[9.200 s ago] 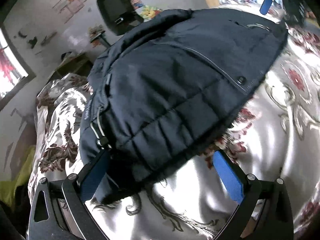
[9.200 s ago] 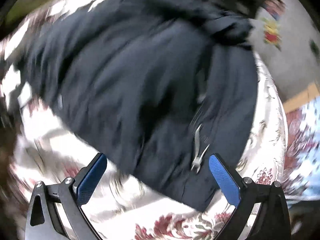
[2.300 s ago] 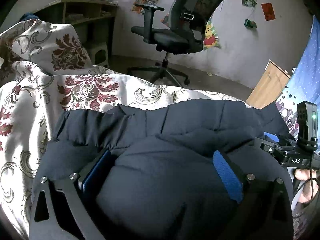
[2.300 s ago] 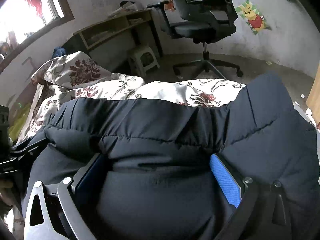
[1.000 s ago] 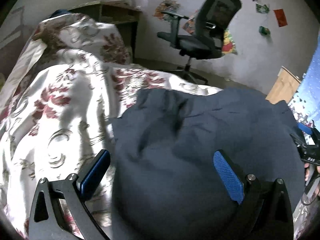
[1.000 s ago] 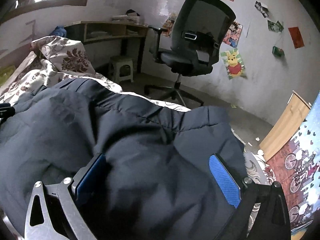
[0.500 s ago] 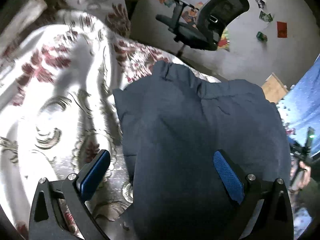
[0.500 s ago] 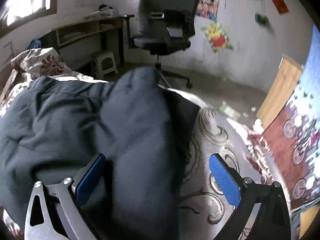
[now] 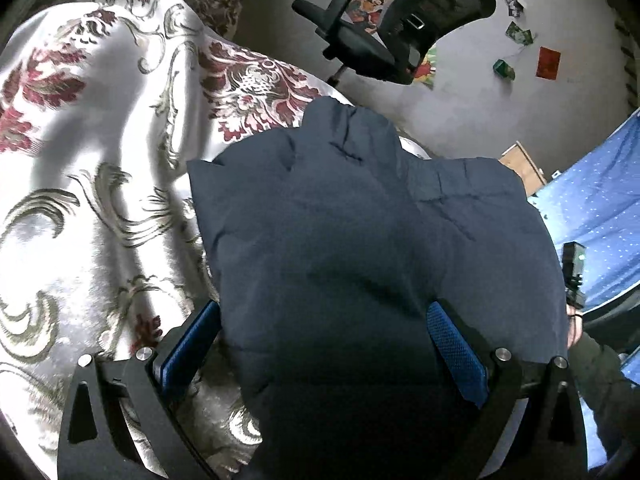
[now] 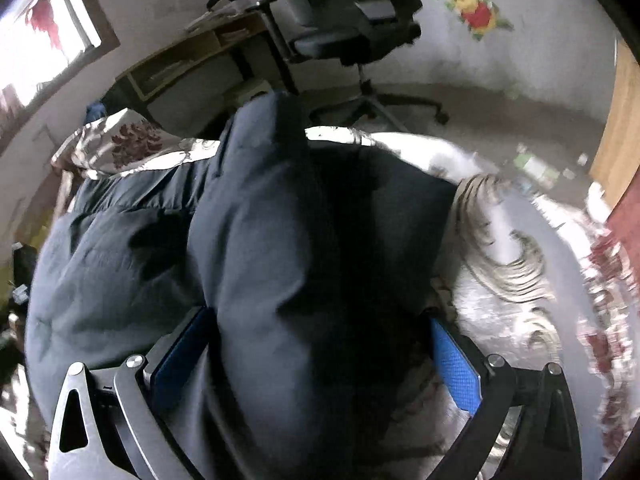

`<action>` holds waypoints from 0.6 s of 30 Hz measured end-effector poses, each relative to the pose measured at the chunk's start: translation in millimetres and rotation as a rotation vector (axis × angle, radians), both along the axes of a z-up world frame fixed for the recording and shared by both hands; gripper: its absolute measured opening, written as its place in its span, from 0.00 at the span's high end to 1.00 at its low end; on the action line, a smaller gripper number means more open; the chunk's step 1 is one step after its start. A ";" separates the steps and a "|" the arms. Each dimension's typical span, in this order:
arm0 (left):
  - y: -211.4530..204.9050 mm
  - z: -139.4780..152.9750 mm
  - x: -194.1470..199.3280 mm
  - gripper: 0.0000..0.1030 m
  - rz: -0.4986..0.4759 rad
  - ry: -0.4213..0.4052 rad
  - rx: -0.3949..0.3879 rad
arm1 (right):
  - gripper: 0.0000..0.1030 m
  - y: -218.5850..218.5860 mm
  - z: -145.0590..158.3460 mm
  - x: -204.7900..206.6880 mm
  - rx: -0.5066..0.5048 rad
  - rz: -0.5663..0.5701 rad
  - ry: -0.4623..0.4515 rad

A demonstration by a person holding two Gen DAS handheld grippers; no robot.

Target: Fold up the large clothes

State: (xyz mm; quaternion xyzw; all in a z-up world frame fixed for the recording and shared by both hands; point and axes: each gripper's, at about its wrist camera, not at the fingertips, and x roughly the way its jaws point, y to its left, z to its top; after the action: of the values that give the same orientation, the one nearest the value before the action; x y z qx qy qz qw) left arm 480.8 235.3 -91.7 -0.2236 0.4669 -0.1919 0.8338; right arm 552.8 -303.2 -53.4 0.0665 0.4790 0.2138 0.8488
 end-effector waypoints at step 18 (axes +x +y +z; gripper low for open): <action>7.9 2.7 13.1 0.03 -0.055 0.074 -0.096 | 0.00 2.4 -10.9 3.7 0.143 0.020 0.148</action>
State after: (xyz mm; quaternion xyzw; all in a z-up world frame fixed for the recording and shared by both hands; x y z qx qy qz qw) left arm 493.9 243.2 -88.9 -0.2572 0.4939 -0.2286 0.7985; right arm 556.5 -300.7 -64.3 0.1376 0.5247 0.2504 0.8019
